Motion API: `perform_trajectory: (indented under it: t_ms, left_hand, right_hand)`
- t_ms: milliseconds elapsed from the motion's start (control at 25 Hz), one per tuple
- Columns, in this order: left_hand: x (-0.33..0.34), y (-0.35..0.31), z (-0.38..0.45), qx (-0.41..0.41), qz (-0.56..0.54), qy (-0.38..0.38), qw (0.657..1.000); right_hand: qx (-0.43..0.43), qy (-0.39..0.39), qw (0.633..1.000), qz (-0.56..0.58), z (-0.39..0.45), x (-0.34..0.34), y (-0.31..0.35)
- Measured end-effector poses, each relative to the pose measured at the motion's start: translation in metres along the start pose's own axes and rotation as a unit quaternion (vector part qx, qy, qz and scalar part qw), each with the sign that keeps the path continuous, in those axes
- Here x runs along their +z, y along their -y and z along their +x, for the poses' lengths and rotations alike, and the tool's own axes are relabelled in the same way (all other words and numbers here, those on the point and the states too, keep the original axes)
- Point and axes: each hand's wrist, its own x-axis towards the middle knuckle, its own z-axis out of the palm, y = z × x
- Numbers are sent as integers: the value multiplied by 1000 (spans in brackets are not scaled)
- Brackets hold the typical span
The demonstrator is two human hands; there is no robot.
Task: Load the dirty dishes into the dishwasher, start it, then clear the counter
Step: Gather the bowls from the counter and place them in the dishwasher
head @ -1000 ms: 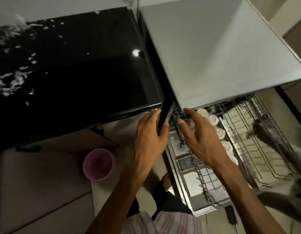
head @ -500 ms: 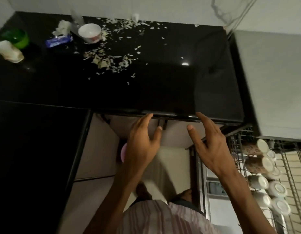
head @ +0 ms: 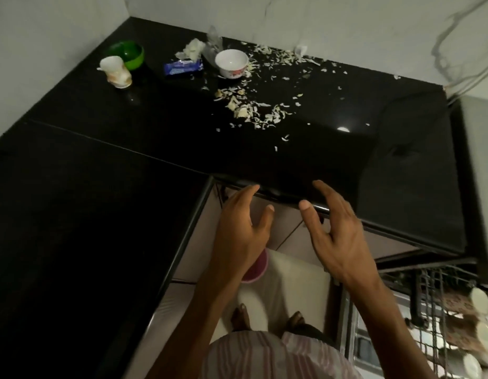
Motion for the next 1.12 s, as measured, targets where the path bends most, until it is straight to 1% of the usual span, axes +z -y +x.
perform_trajectory:
  t_ms: [200,440,600,760,960,1120]
  left_hand:
    - [-9,-2,18,-38,-13,-45,998]
    - [-21,-12,37,-64,-22,-117,991]
    - [-13,-17,42,-109,-37,-147,982]
    - [-4,-12,52,-137,-59,-181,972]
    - [-15,2,68,-152,-80,-198,965]
    - [-33,24,100,-163,-79,-188,965]
  right_hand:
    - [-29,66,997,28,33,11,13]
    - [-90,127,987,35,85,9,26]
    - [-134,165,976,39,112,11,28]
    - [-172,179,968,30,126,21,22]
    - [-170,212,962,24,142,44,28]
    - [-169,200,965,13,170,75,41]
